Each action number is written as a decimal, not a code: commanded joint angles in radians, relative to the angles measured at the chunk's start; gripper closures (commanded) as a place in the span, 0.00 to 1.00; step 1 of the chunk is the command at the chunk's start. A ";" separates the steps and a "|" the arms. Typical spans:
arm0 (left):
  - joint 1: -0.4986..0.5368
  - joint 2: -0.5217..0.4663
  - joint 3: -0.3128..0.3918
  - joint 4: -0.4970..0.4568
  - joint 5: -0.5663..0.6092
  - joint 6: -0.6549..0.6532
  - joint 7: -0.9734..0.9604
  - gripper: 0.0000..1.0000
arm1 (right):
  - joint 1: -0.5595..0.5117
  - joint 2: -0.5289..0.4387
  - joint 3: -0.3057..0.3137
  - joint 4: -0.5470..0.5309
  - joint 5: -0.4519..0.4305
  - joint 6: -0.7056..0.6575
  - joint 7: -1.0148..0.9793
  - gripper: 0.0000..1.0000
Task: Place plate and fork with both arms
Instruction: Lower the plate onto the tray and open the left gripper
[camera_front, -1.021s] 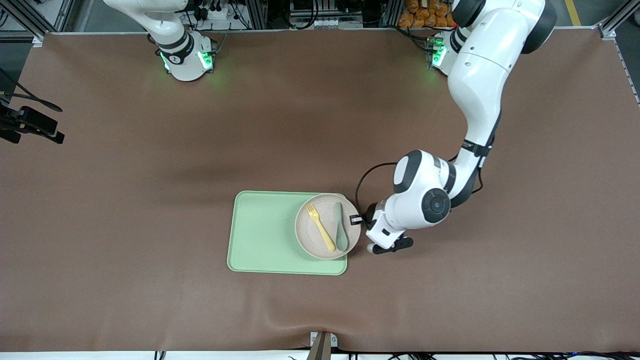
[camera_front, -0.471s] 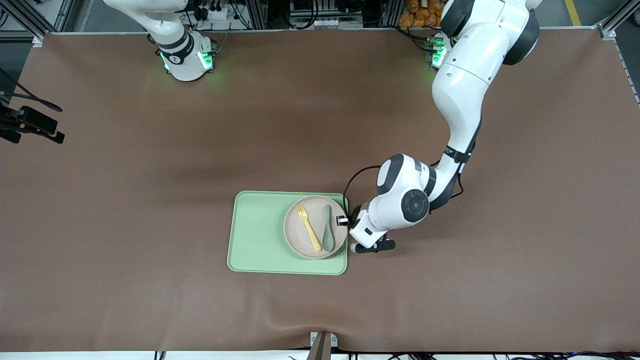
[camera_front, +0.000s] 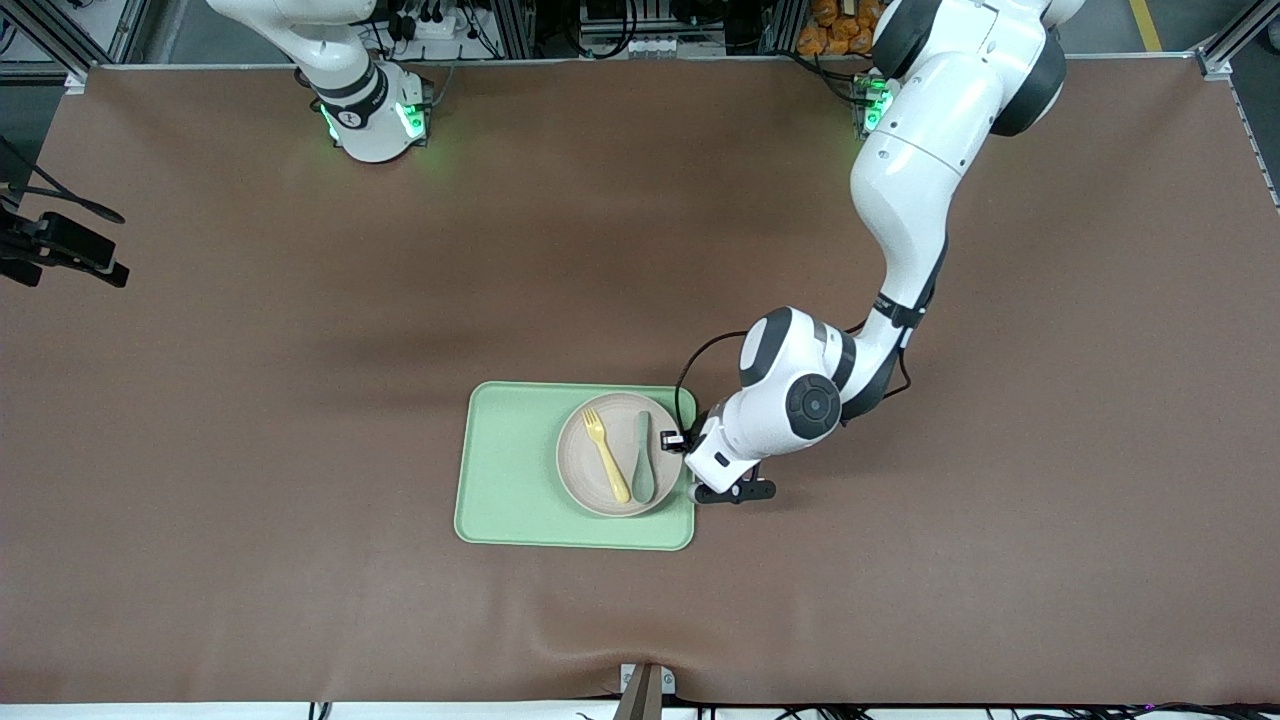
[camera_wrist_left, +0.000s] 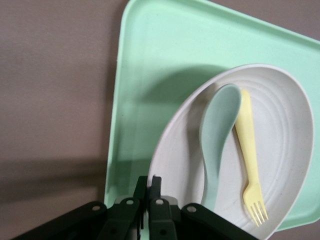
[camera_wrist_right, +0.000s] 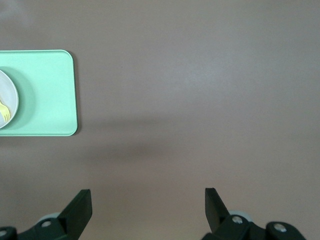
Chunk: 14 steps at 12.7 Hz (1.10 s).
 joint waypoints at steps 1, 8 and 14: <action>-0.009 0.038 0.005 0.044 0.013 0.029 0.017 1.00 | -0.023 -0.004 0.013 0.003 0.016 -0.009 -0.017 0.00; -0.009 0.039 0.009 0.041 0.013 0.057 0.016 0.01 | -0.028 -0.004 0.013 0.003 0.016 -0.014 -0.017 0.00; 0.015 -0.114 0.015 -0.003 0.076 -0.114 -0.001 0.00 | -0.028 -0.004 0.013 0.003 0.016 -0.014 -0.017 0.00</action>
